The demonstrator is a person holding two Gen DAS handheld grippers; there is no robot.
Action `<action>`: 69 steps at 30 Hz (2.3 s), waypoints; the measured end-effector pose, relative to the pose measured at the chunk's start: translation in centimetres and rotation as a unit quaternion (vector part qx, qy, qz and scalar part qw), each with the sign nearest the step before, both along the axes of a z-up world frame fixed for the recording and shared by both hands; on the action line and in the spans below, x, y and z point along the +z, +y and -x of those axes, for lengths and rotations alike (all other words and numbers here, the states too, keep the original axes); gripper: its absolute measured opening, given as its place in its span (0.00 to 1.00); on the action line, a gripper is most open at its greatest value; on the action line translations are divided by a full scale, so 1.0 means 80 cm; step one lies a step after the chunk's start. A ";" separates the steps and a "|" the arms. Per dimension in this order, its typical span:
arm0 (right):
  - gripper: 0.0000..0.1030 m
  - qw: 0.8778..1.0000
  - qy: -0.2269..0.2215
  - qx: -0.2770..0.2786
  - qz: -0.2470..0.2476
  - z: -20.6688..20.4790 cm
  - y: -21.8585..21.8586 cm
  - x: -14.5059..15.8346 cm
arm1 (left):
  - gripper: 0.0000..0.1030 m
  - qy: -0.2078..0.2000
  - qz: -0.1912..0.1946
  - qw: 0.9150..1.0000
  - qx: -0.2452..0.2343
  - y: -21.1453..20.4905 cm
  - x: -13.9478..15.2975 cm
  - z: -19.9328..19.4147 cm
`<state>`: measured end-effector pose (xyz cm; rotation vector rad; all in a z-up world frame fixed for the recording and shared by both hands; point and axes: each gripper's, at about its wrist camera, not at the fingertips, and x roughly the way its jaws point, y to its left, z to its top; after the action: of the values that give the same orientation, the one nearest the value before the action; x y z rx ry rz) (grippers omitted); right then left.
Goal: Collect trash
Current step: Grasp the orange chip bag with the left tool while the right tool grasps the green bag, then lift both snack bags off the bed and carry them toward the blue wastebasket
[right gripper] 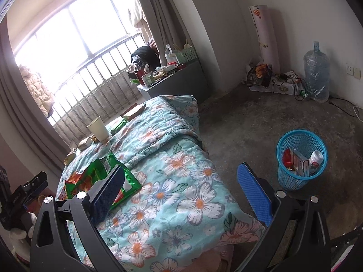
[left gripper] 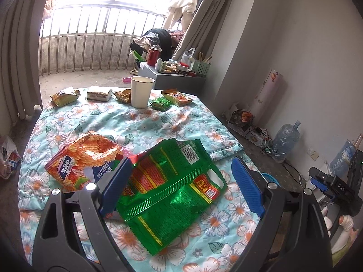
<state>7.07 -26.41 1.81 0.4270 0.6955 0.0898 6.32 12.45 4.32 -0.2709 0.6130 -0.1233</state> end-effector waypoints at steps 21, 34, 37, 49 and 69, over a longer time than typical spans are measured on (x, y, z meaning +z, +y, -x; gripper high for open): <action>0.90 0.930 0.183 0.210 -0.239 -0.070 0.163 -0.116 | 0.82 0.058 -0.045 0.987 0.142 0.168 -0.042 -0.061; 0.67 0.928 0.223 0.171 -0.243 -0.122 0.212 -0.148 | 0.36 0.161 0.034 0.980 0.112 0.214 -0.121 -0.106; 0.53 0.931 0.223 0.153 -0.245 -0.130 0.213 -0.152 | 0.29 0.157 0.015 0.983 0.097 0.197 -0.119 -0.089; 0.13 0.936 0.192 0.114 -0.272 -0.135 0.156 -0.149 | 0.23 0.171 -0.012 0.984 0.056 0.134 -0.117 -0.004; 0.10 0.953 0.152 0.103 -0.241 -0.073 0.021 -0.124 | 0.74 0.121 0.030 0.990 -0.069 0.107 -0.050 0.005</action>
<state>12.88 -24.76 -8.13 0.8484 1.0248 0.4029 5.90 20.98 0.34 -0.3033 0.8702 -0.2443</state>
